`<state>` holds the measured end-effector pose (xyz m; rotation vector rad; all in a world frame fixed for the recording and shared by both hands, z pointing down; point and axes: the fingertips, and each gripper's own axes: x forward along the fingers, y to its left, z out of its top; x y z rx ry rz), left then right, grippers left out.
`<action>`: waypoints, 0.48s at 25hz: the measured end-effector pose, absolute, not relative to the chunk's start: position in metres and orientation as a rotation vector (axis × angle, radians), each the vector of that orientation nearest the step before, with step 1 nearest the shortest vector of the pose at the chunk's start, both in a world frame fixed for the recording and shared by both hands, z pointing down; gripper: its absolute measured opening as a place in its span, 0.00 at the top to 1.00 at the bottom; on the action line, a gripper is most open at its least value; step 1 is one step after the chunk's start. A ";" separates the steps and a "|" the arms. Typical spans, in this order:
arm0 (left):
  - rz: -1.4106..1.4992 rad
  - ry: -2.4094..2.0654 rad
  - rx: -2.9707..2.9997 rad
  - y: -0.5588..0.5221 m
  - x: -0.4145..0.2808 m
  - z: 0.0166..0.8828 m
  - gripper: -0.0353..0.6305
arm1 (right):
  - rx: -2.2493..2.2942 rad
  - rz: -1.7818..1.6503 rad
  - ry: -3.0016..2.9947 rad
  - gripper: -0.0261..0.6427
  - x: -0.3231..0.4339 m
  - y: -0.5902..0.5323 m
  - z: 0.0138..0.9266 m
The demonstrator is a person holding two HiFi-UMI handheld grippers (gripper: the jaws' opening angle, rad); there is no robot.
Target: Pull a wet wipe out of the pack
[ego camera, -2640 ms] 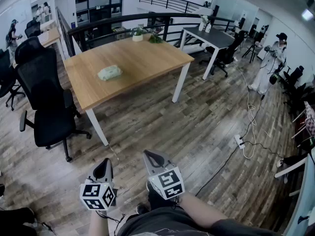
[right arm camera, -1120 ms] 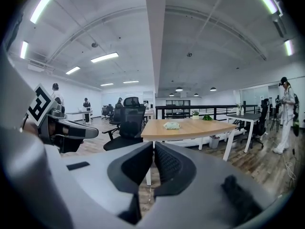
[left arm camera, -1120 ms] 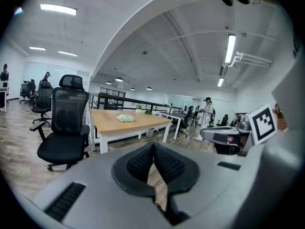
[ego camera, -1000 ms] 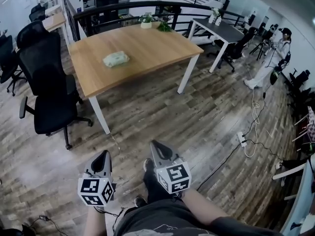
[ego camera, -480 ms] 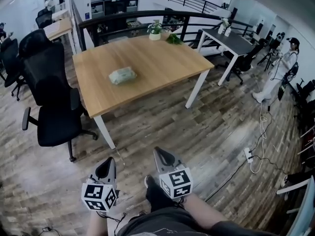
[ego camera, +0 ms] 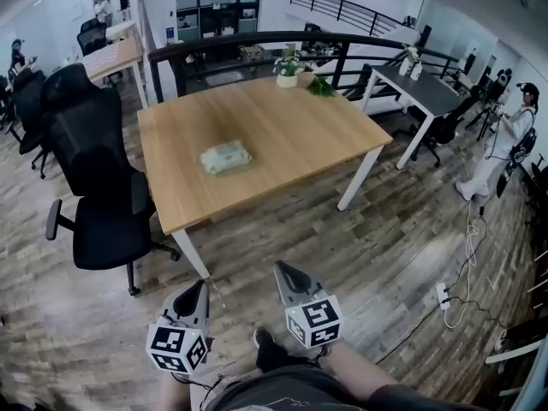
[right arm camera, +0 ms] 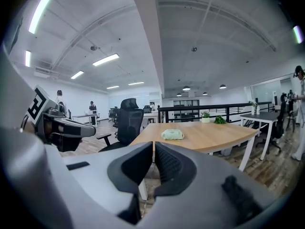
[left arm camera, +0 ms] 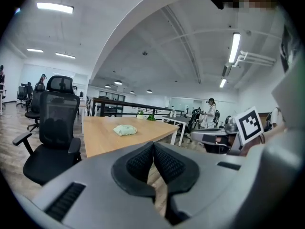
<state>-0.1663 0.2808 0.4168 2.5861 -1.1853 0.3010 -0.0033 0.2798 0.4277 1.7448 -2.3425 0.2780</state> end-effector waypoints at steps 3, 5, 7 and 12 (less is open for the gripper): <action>0.331 -1.205 2.584 0.259 -0.156 0.417 0.93 | 1.711 0.289 -2.387 0.92 0.000 0.257 0.428; 0.340 -1.219 2.576 0.243 -0.148 0.417 0.93 | 1.687 0.294 -2.407 0.92 0.005 0.242 0.430; 0.358 -1.233 2.569 0.228 -0.138 0.420 0.93 | 1.671 0.305 -2.415 0.92 0.015 0.226 0.434; 0.399 -1.252 2.540 0.197 -0.118 0.428 0.93 | 1.677 0.354 -2.430 0.92 0.044 0.189 0.444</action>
